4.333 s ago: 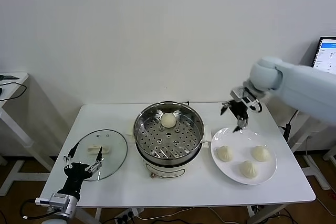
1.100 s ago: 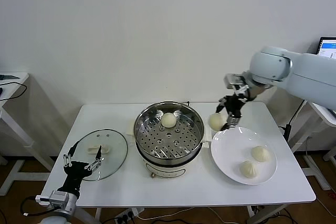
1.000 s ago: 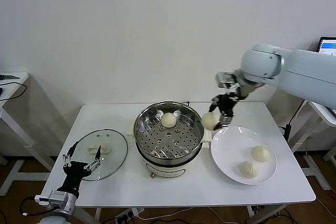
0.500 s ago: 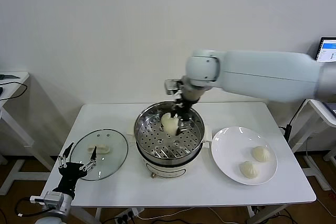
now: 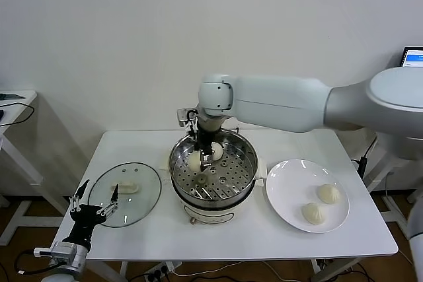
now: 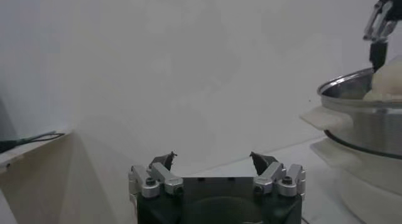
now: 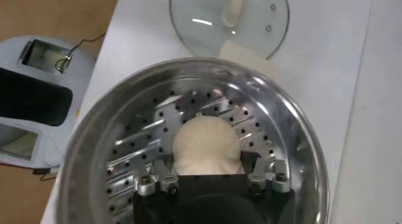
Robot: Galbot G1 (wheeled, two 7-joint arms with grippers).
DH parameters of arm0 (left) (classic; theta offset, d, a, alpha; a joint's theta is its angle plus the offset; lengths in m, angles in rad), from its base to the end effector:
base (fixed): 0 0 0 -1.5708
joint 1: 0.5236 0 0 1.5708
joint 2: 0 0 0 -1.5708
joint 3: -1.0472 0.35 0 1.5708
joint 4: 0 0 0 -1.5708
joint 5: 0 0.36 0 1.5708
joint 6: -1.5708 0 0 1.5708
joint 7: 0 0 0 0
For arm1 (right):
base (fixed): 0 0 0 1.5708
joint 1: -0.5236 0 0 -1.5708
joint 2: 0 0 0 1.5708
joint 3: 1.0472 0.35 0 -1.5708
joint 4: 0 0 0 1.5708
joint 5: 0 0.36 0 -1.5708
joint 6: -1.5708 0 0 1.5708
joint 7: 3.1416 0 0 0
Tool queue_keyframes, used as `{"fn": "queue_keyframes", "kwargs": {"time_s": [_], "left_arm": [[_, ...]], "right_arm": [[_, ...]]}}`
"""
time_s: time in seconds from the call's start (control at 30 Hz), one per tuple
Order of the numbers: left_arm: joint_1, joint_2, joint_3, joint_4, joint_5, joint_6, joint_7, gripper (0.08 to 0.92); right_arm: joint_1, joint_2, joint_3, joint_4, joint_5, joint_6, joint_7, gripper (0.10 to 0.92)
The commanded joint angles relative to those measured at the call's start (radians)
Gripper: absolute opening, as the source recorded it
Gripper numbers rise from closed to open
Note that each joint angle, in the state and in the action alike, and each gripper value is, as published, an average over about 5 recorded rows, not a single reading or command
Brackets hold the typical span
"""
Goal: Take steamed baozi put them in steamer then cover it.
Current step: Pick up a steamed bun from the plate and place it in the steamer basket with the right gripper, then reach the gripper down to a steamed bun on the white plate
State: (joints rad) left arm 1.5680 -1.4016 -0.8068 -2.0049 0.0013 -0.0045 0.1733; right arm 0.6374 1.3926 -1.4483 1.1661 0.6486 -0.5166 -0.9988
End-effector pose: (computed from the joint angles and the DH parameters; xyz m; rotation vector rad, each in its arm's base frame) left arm 0.1823 0.1234 -0.3125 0.0014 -3.0315 -0.4188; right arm 0.5492 0.2127 -0.0673 1.5287 -1.2563 1.4059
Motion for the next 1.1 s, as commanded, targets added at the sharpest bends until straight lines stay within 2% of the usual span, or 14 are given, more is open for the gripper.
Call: {"fn": "queue_keyframes", "kwargs": {"time_s": [0.03,0.17,0.27,0.43,0.77,0.93,1.1], "left_arm": [[0.0,0.001,-0.004,0.001,-0.001,0.0,0.002,0.823],[0.0,0.001,-0.006,0.0,-0.001,0.0,0.002,0.823],[0.002,0.0,-0.006,0.0,-0.001,0.0,0.002,0.823],[0.006,-0.001,-0.005,-0.004,-0.001,0.001,0.001,0.823],[0.019,-0.001,-0.003,-0.029,0.0,0.003,-0.004,0.823],[0.02,-0.003,0.006,-0.036,0.002,0.004,-0.009,0.823],[0.021,-0.004,0.015,-0.044,0.007,0.006,-0.014,0.823]], "right_arm": [[-0.074,0.076,0.012,-0.101,-0.032,-0.005,-0.008,0.704],[-0.08,0.072,0.017,-0.092,-0.034,-0.003,-0.013,0.718],[-0.067,0.049,0.02,-0.071,-0.035,-0.002,-0.015,0.77],[-0.022,-0.055,0.044,0.017,-0.035,-0.002,-0.025,0.82],[0.176,-0.485,0.009,0.305,-0.086,0.073,-0.16,0.823],[0.168,-0.725,-0.002,0.382,-0.229,0.151,-0.253,0.823],[0.058,-0.882,0.032,0.393,-0.384,0.199,-0.296,0.823]]}}
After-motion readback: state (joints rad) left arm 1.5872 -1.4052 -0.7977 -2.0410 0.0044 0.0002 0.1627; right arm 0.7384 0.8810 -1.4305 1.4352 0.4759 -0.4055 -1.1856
